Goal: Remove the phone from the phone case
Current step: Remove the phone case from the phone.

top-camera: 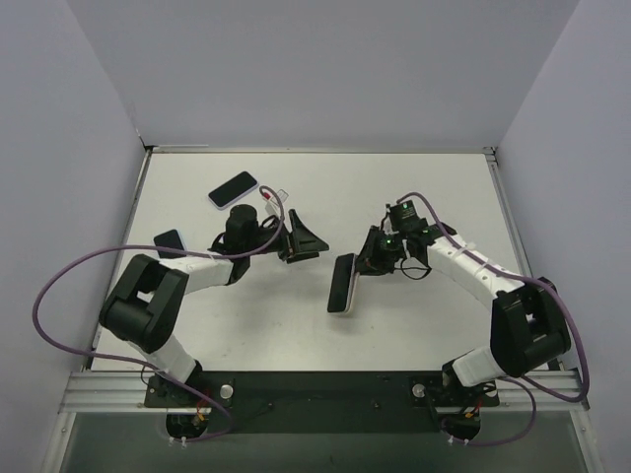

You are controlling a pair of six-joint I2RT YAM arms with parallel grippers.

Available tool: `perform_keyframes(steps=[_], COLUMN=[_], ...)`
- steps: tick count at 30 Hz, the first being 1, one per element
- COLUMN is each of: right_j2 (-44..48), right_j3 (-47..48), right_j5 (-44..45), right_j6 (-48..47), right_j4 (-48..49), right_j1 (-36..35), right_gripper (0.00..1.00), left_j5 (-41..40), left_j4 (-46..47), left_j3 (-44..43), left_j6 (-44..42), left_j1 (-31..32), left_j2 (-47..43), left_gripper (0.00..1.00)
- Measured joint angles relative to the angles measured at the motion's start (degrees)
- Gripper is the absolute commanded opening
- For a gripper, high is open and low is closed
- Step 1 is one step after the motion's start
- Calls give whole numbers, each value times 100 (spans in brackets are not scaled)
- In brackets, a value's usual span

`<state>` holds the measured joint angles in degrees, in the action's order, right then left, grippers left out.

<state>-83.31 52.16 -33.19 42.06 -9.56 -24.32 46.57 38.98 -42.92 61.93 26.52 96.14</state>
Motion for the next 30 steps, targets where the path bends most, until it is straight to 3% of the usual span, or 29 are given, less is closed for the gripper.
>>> perform_keyframes(steps=[8, 12, 17, 21, 30], right_j2=[-542, -732, -988, -1329, -1556], right_j3=[761, 1202, 1272, 1228, 640], right_j5=[1141, 1814, 2448, 2632, 2461], right_j6=[-623, -767, -761, -706, -479], right_j4=[-1875, -2337, -2542, -2437, -1639], right_j1=[-28, -144, -496, -767, -911], right_gripper=[0, 0, 4, 21, 17], left_j5=[-813, -1266, -1626, -1679, -1759], left_j4=[-1849, -2629, -3117, -3121, -3150], left_j3=[-354, -433, -420, -264, -208], left_j6=[-1021, -1272, -1285, -1198, -1130], left_j1=[-20, 42, 203, 238, 286], left_j2=[-533, -533, -431, -343, -328], left_gripper=[94, 94, 93, 93, 92])
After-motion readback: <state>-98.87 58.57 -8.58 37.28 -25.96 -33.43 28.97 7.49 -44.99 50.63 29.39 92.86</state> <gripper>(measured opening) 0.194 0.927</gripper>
